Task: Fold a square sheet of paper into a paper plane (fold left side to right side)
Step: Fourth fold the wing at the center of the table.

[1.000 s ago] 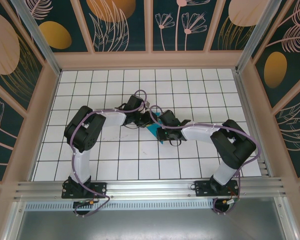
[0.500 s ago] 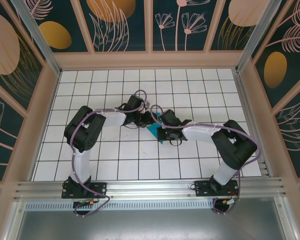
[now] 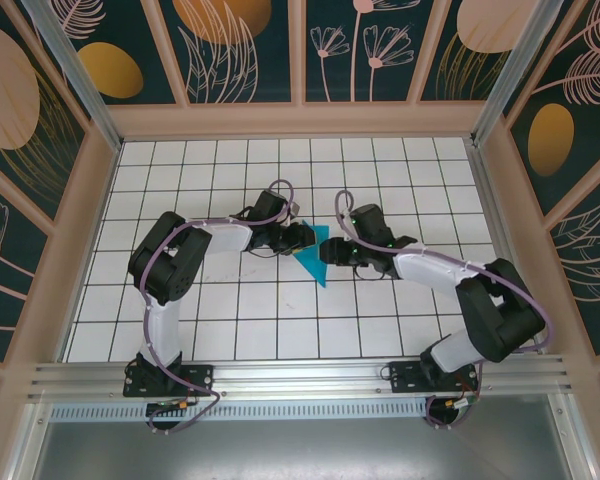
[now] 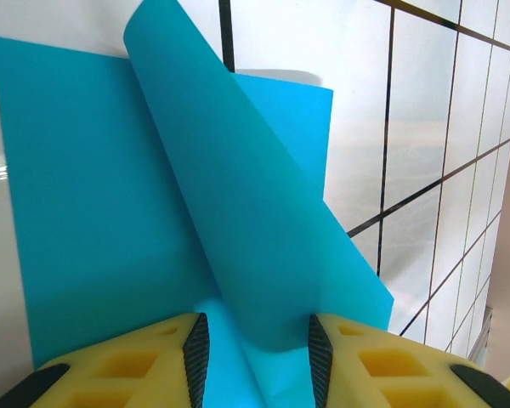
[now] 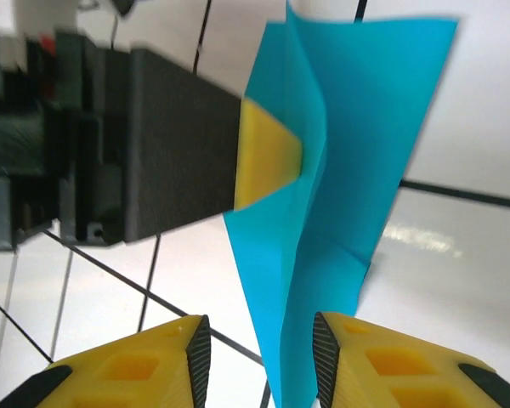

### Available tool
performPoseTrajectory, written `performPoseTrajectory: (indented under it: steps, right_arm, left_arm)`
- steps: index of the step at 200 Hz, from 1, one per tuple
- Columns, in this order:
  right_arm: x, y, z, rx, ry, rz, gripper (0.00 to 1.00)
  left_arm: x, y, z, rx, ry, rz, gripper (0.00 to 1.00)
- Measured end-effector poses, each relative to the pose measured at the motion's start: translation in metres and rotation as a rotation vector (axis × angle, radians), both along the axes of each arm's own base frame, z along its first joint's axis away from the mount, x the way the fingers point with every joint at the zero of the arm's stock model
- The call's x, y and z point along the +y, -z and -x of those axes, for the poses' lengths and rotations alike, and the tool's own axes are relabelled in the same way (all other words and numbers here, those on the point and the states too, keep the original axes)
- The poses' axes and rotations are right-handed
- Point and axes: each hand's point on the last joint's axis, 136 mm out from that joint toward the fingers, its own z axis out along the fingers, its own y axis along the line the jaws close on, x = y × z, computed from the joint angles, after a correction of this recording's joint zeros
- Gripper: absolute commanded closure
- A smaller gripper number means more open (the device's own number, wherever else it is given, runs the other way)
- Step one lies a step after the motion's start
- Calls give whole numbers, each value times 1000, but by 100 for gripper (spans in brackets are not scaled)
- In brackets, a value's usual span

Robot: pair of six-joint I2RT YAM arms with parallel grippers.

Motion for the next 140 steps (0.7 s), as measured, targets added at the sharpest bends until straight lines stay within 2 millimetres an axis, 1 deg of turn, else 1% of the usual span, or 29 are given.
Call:
performPoseTrajectory:
  steps: [14, 27, 57, 73, 101, 140]
  right_arm:
    - [-4, -3, -8, 1, 10, -35, 60]
    - [-6, -2, -13, 8, 12, -60, 60]
    - [-4, 16, -20, 65, 16, -82, 60]
    - [-2, 22, -24, 90, 18, -95, 60]
    - [4, 22, -34, 97, 18, -119, 60]
    - [9, 19, -46, 93, 22, -150, 68]
  left_arm:
    - [0, 0, 0, 0, 0, 0, 61]
    - [0, 0, 0, 0, 0, 0, 61]
    - [0, 0, 0, 0, 0, 0, 61]
    - [0, 0, 0, 0, 0, 0, 61]
    - [0, 0, 0, 0, 0, 0, 61]
    - [0, 0, 0, 0, 0, 0, 61]
